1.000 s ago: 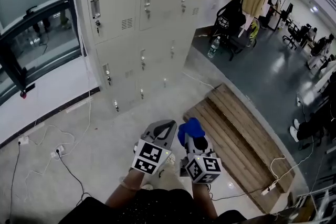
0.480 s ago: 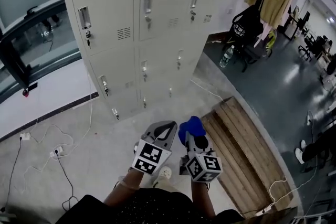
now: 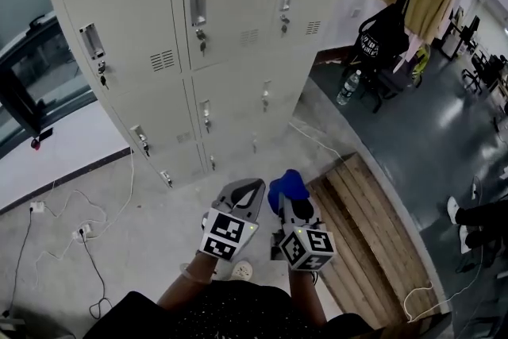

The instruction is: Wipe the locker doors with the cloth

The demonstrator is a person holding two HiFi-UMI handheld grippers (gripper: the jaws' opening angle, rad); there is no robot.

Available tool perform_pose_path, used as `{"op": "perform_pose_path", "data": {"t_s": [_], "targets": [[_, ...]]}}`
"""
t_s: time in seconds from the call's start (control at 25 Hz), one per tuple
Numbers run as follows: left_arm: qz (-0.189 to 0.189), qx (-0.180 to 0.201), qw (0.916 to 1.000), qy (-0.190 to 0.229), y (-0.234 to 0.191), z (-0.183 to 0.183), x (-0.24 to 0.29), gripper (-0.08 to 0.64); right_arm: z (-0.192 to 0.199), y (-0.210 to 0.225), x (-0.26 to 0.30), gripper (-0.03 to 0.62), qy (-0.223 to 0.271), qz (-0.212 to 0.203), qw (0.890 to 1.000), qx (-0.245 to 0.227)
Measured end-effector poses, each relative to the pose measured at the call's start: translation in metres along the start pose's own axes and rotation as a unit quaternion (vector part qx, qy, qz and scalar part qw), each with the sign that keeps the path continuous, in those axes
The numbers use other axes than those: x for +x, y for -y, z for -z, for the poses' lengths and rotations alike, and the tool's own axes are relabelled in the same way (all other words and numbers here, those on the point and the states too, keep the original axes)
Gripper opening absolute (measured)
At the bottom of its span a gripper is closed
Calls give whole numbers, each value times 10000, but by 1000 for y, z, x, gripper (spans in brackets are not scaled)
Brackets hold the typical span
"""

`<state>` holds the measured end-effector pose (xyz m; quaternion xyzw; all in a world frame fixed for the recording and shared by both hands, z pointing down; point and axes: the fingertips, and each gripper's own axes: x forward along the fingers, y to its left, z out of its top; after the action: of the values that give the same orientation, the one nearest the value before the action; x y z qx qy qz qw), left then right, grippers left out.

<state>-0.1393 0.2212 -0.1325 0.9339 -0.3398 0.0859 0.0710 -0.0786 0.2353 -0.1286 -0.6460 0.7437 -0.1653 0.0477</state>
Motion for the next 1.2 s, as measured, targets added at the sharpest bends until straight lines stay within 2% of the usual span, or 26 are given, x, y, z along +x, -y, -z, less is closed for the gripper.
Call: {"op": "perform_pose_path", "data": {"t_s": [0.12,0.24,0.4,0.6,0.72,0.8,1.0,1.2], "targets": [[-49,-93,9999,22,-1,3,9,6,5,10,4,87,-49,-15,10000,51],[-118,28,9999,-58,-6,13,15,6,14,17,3,87,-132,15,9998,170],[-150,-2,9998,-126,-11,19,24,6,24,25,4,87,-251,34,9994,256],[-154,-209,9996,122,-12,2,41,6,23,45,13,87,-267,185,9991,274],[-162,-81,9997,137,-19,2,54,6,20,58,23,87,-265,284,9990,225],[-155,29,9998,106,-26,1,67,6,13,66,33,87,-236,319,9991,126],[-75,-261,9994,199,-44,-17,113,6,-1,96,70,87,-225,447,9987,110],[-103,-141,9998,48,-75,-21,165,6,-16,130,119,87,-316,578,9978,101]]}}
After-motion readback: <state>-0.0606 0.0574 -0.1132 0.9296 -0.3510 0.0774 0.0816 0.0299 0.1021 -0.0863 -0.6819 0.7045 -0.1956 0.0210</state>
